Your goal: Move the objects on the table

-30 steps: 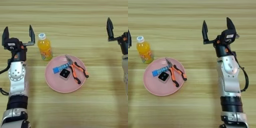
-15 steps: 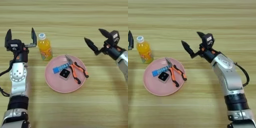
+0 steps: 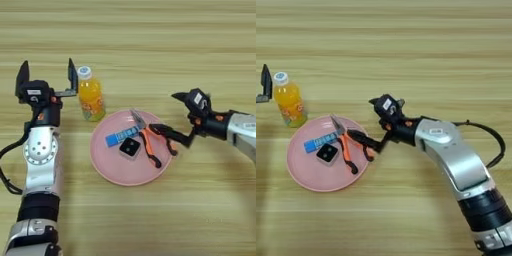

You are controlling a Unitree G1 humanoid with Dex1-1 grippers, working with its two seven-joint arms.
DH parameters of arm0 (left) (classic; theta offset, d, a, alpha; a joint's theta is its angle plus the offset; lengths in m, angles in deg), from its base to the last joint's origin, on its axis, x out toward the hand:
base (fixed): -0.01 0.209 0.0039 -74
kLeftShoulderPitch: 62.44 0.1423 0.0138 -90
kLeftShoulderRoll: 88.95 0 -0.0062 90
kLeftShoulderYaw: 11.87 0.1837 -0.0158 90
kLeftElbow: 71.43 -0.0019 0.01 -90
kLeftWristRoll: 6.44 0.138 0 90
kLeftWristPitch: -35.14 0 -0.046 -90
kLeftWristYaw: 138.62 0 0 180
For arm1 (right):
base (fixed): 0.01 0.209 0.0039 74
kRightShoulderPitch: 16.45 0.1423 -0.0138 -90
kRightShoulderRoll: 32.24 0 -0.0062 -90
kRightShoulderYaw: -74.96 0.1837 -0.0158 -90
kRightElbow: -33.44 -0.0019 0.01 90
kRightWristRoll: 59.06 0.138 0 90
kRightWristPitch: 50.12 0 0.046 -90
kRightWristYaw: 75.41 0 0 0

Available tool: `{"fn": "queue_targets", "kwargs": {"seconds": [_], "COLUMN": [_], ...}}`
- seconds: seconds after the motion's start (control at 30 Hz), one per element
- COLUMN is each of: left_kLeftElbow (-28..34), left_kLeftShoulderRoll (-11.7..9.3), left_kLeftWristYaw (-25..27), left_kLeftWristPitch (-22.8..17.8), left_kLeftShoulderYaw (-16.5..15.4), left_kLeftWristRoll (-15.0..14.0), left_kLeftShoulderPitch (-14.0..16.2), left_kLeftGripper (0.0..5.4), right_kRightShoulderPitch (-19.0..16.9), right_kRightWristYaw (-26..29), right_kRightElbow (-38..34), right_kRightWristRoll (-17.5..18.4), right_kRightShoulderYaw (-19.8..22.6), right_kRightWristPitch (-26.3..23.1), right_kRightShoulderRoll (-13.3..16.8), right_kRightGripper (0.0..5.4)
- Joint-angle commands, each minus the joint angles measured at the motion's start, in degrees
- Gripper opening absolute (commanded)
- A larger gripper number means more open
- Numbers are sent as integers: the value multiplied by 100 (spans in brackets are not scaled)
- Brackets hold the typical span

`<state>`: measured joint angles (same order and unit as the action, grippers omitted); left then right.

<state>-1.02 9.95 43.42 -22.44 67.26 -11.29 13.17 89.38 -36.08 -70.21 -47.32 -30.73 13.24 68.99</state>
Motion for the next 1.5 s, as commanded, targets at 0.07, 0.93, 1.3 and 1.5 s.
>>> {"fn": "queue_targets", "kwargs": {"seconds": [0.07, 0.93, 1.3, 1.5], "left_kLeftElbow": [40, 65, 84, 80], "left_kLeftShoulderRoll": [26, 18, 20, 19], "left_kLeftWristYaw": [-44, -52, -41, -38], "left_kLeftWristPitch": [-67, -37, -44, -45], "left_kLeftShoulderYaw": [26, 10, 14, 17], "left_kLeftWristRoll": [31, 5, -5, -6], "left_kLeftShoulderPitch": [16, 38, 39, 36], "left_kLeftGripper": [537, 540, 540, 540], "right_kRightShoulderPitch": [-153, 20, -6, -20], "right_kRightWristYaw": [103, -328, -204, -182], "right_kRightElbow": [-152, 785, 890, 914], "right_kRightWristRoll": [-578, -1680, -2151, -2238], "right_kRightShoulderYaw": [-353, -859, -1038, -1032], "right_kRightWristPitch": [299, 547, 879, 955], "right_kRightShoulderRoll": [301, -442, -317, -328], "right_kRightGripper": [540, 368, 244, 180]}}
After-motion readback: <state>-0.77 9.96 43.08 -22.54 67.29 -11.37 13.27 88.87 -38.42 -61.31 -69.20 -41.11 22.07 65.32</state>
